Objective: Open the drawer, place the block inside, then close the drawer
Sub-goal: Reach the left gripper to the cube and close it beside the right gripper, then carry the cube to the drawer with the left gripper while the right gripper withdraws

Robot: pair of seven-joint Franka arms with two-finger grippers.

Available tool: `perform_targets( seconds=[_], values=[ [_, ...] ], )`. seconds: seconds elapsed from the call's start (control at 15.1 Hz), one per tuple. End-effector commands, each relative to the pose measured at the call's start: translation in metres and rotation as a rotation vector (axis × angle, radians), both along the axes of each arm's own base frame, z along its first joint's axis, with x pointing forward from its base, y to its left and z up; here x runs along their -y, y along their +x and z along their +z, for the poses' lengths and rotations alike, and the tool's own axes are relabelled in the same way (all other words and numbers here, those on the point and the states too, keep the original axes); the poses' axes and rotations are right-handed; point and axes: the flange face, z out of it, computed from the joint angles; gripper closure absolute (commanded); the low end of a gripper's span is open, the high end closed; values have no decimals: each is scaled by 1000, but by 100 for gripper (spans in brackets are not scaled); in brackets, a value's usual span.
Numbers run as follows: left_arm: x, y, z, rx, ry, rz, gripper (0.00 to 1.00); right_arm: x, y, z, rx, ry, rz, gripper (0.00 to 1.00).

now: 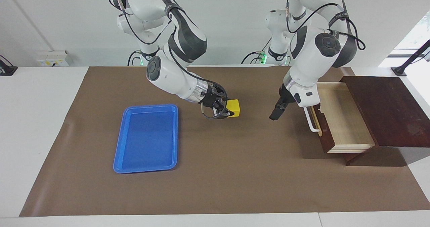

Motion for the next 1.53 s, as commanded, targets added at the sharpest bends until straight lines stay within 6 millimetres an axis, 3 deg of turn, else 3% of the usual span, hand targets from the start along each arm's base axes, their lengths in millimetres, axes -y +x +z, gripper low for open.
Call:
perform_targets(
  seconds=[0.0, 0.13, 0.27, 0.66, 1.06, 1.26, 1.46],
  values=[
    [39, -2, 2, 12, -54, 287, 0, -3, -3, 8, 11, 39, 15, 100],
    [48, -5, 3, -19, -64, 482, 0, -5, -3, 10, 12, 42, 14, 100],
    [74, -24, -3, -39, -60, 503, 0, -6, -4, 10, 10, 48, 12, 100],
    [85, -50, -17, -79, -29, 541, 0, -8, -5, 10, 10, 49, 16, 100],
    [93, -47, -12, -50, -72, 606, 1, -9, -5, 11, 11, 52, 12, 100],
    [95, -48, -12, -50, -72, 599, 52, -10, -6, 11, 11, 51, 14, 100],
    [96, -49, -12, -48, -72, 591, 88, -11, -6, 11, 10, 53, 15, 100]
  ],
)
